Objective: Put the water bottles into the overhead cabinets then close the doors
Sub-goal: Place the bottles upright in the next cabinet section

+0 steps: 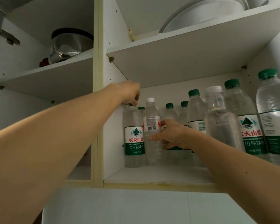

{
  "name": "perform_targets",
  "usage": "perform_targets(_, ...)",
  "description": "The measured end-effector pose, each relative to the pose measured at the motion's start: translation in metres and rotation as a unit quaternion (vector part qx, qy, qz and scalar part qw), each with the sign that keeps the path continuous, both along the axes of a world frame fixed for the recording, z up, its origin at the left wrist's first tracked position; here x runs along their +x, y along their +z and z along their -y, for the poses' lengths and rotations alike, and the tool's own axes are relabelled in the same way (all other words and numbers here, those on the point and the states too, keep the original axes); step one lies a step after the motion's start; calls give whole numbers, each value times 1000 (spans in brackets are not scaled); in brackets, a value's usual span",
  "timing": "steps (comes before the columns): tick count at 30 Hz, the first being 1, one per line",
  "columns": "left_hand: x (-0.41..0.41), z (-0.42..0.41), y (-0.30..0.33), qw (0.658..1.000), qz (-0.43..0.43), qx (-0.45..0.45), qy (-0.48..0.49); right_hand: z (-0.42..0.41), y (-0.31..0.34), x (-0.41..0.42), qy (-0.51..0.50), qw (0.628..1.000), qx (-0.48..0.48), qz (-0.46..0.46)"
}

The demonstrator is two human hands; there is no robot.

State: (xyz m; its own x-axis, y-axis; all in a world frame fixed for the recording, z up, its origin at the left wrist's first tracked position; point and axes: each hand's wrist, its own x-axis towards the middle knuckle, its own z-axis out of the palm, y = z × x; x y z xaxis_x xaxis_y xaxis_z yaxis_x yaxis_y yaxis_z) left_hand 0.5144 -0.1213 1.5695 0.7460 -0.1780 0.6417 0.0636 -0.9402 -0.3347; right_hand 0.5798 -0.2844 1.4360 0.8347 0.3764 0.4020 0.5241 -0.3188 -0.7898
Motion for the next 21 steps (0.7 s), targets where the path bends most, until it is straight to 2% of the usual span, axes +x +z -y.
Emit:
perform_targets(11, 7, -3, -8, 997, 17, -50, -64, 5, -1, -6, -21, 1000, 6, 23)
perform_targets(17, 13, -6, -15, 995, 53, -51, -67, 2, -6, -4, -20, 999, 37, 35)
perform_targets(21, 11, -5, -19, 994, 66, -42, -70, 1, -8, -3, -40, 997, 10, 66)
